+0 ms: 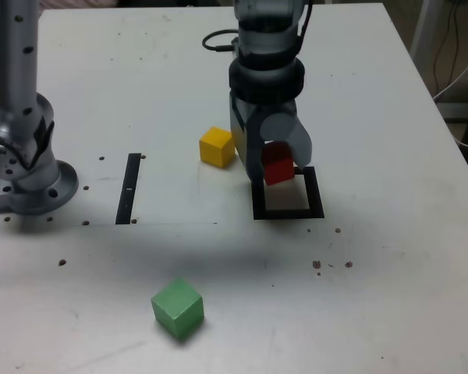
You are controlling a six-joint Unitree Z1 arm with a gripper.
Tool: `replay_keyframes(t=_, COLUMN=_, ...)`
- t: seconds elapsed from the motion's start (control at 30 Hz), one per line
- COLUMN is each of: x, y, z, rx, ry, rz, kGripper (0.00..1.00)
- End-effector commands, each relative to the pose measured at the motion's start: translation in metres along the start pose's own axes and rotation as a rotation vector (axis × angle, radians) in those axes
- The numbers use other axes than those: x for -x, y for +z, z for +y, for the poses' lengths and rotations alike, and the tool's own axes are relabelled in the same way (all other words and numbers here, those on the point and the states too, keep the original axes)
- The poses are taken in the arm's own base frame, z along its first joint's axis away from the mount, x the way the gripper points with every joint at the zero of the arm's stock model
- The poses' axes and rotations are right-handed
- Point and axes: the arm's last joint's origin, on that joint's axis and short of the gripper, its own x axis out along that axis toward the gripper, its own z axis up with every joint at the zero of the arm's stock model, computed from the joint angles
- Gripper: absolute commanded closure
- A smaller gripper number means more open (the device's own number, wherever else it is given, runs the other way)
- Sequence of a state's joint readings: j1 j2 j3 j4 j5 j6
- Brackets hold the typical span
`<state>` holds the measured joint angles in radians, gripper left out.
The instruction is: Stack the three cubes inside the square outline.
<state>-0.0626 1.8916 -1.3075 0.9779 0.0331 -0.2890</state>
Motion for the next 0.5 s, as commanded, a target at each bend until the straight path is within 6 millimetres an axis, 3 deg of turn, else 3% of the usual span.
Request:
replay_keyframes(t=0.0, x=0.001, y=0.001, z=-0.007, rx=-0.015, ry=0.008, rz=0.006, kGripper=0.82)
replay_keyframes(t=0.2, x=-0.002, y=0.007, z=-0.018, rx=-0.041, ry=0.022, rz=0.021, kGripper=0.82)
replay_keyframes(t=0.47, x=-0.015, y=0.019, z=-0.017, rx=-0.056, ry=0.048, rz=0.042, kGripper=0.82)
